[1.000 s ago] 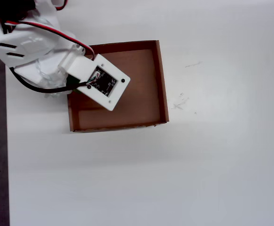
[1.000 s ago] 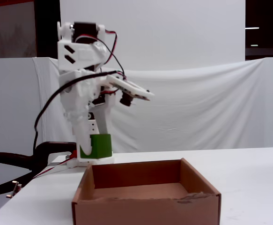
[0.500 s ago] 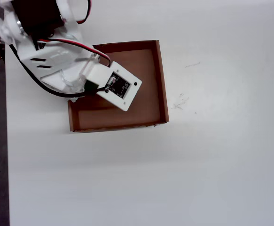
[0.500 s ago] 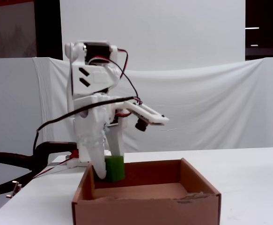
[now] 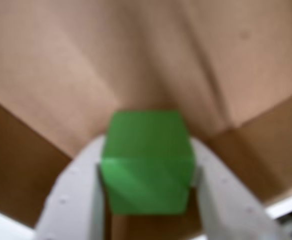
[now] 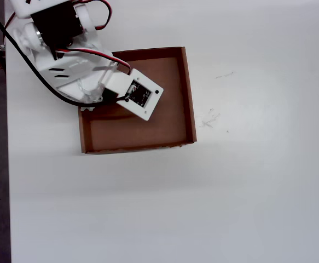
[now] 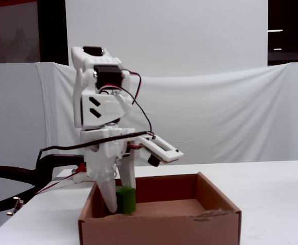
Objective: Grasp a green cube and put it in a box.
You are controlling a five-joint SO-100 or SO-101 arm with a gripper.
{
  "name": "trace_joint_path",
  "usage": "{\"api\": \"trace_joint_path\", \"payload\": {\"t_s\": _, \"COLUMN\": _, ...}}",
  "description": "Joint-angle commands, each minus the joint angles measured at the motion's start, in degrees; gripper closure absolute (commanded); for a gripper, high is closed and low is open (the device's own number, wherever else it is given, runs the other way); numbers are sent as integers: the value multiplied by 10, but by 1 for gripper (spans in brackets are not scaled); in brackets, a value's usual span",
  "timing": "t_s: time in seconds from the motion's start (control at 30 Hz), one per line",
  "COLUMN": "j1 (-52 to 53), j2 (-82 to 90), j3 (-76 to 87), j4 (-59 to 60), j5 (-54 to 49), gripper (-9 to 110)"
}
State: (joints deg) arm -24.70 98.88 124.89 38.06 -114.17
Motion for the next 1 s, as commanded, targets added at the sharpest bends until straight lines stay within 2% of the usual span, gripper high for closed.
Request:
{"api": "trace_joint_path", "payload": {"t_s": 0.0, "j1": -9, "j2": 7, "j3": 6, "j4": -14, "j5": 3, "gripper": 88}}
{"api": "trace_joint_path", "payload": {"t_s": 0.17, "j1": -12, "j2": 10, "j3": 24, "j4": -26, "j5": 5, "gripper": 87}}
{"api": "trace_joint_path", "payload": {"t_s": 0.3, "j1": -11, "j2": 12, "j3": 30, "j4": -25, "j5": 5, "gripper": 78}}
{"api": "trace_joint_path", "payload": {"t_s": 0.53, "j1": 18, "j2": 62, "j3": -16, "j4": 54, "j5": 7, "gripper": 77}}
{"api": "trace_joint_path", "payload": {"t_s": 0.63, "j1": 51, "j2": 89, "j3": -75, "j4": 134, "j5": 45, "gripper": 77}}
{"api": "trace_joint_path", "payload": {"t_s": 0.77, "j1": 110, "j2": 166, "j3": -100, "j4": 210, "j5": 167, "gripper": 77}}
{"api": "trace_joint_path", "payload": {"t_s": 0.97, "j1": 255, "j2": 364, "j3": 48, "j4": 276, "j5": 229, "gripper": 77}}
